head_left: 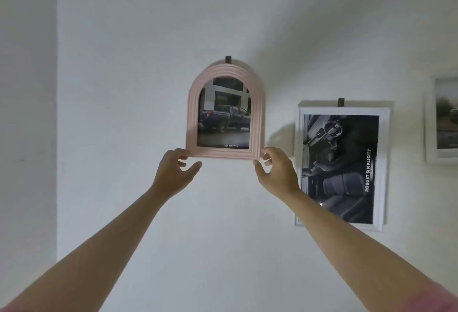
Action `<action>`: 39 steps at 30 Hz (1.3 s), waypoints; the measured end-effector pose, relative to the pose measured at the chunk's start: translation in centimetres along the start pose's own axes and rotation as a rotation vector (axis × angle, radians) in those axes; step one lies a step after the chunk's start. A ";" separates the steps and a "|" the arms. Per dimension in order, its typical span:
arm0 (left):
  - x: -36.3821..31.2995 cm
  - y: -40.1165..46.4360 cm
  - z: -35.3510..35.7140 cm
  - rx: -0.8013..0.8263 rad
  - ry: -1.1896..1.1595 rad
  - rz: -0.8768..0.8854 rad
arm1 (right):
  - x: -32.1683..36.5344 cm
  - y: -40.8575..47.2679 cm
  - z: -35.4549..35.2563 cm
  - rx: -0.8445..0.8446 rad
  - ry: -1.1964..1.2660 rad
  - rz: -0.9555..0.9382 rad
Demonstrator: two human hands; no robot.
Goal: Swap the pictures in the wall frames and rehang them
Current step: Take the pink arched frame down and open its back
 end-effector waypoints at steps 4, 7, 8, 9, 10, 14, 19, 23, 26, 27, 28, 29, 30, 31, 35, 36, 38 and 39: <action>1.2 1.9 0.1 -0.091 -0.074 0.053 | 0.0 1.7 0.3 -0.048 -0.020 -0.092; 1.6 3.6 0.6 -0.097 -0.157 0.095 | -0.9 2.8 0.8 -0.048 -0.039 -0.100; 1.7 4.1 0.8 -0.099 -0.173 0.102 | -1.0 3.1 1.0 -0.037 -0.045 -0.093; 2.0 4.5 1.0 -0.104 -0.189 0.107 | -1.2 3.3 1.1 -0.025 -0.040 -0.090; 2.2 4.9 1.2 -0.110 -0.203 0.113 | -1.5 3.5 1.3 -0.018 -0.032 -0.087; 3.1 5.7 1.6 -0.126 -0.216 0.155 | -1.7 4.0 1.6 0.006 -0.031 -0.052; 3.5 5.4 1.1 -0.154 -0.209 0.221 | -1.9 4.4 1.9 0.008 0.045 -0.018; 3.1 5.2 0.5 -0.154 -0.213 0.248 | -1.5 4.4 1.8 -0.010 0.033 -0.042; 2.3 4.5 -0.1 -0.156 -0.182 0.270 | -1.2 4.2 1.4 -0.022 0.016 -0.052; 2.0 4.1 -0.3 -0.158 -0.173 0.273 | -1.1 4.0 1.2 -0.022 0.024 -0.047; 1.8 3.6 -0.4 -0.159 -0.165 0.273 | -0.9 3.7 0.9 -0.016 0.036 -0.038; 1.5 3.1 -0.5 -0.156 -0.156 0.268 | -0.6 3.2 0.6 -0.003 0.051 -0.026; 1.4 2.5 -0.5 -0.144 -0.149 0.259 | -0.4 2.6 0.3 0.016 0.071 -0.011; 1.3 1.7 -0.4 -0.121 -0.152 0.251 | -0.3 1.8 0.0 0.043 0.098 0.004; 1.6 -2.4 1.3 0.055 -0.227 0.205 | -0.6 -3.3 -1.0 0.188 0.195 0.081; 1.8 -3.7 1.9 0.103 -0.221 0.192 | -0.8 -5.0 -1.2 0.218 0.200 0.108; 2.3 -6.4 3.3 0.197 -0.182 0.169 | -1.1 -8.7 -1.6 0.282 0.213 0.152; 2.6 -7.8 4.1 0.238 -0.173 0.151 | -1.2 -10.5 -1.7 0.321 0.231 0.175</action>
Point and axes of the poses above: each hand's wrist, its own y-axis towards the middle knuckle, its own z-axis out of the palm, x = y × z, the point moved 5 cm from there along y, towards the middle knuckle, and after that the axes turned 11 degrees about x, right-handed, at the moved point
